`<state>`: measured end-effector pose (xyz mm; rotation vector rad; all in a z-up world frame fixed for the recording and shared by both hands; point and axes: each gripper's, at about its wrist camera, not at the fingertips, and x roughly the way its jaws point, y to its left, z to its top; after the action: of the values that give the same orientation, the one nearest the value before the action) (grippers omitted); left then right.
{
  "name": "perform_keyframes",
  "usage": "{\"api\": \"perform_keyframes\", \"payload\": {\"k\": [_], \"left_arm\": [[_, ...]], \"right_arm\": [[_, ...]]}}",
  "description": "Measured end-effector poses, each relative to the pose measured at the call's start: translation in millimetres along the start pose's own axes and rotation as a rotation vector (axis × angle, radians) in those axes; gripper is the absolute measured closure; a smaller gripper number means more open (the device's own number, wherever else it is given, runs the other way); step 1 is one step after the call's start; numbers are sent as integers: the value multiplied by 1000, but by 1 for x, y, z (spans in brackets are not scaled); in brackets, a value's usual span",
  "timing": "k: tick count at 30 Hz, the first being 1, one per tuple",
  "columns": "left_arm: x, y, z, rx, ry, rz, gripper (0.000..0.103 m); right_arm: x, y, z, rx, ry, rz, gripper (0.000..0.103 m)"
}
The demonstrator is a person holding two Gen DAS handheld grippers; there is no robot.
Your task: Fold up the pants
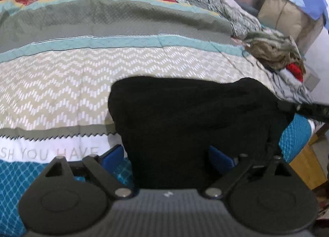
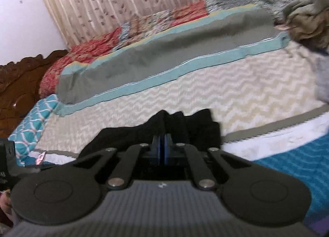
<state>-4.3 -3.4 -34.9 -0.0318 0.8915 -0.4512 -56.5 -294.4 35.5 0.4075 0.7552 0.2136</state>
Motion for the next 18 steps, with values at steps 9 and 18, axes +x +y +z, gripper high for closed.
{"api": "perform_keyframes", "payload": {"k": [9, 18], "left_arm": [[52, -1, -5, -20, 135, 23, 0], [48, -7, -3, 11, 110, 56, 0]], "right_arm": [[41, -30, -32, 62, 95, -129, 87], [11, 17, 4, -27, -92, -4, 68]]}}
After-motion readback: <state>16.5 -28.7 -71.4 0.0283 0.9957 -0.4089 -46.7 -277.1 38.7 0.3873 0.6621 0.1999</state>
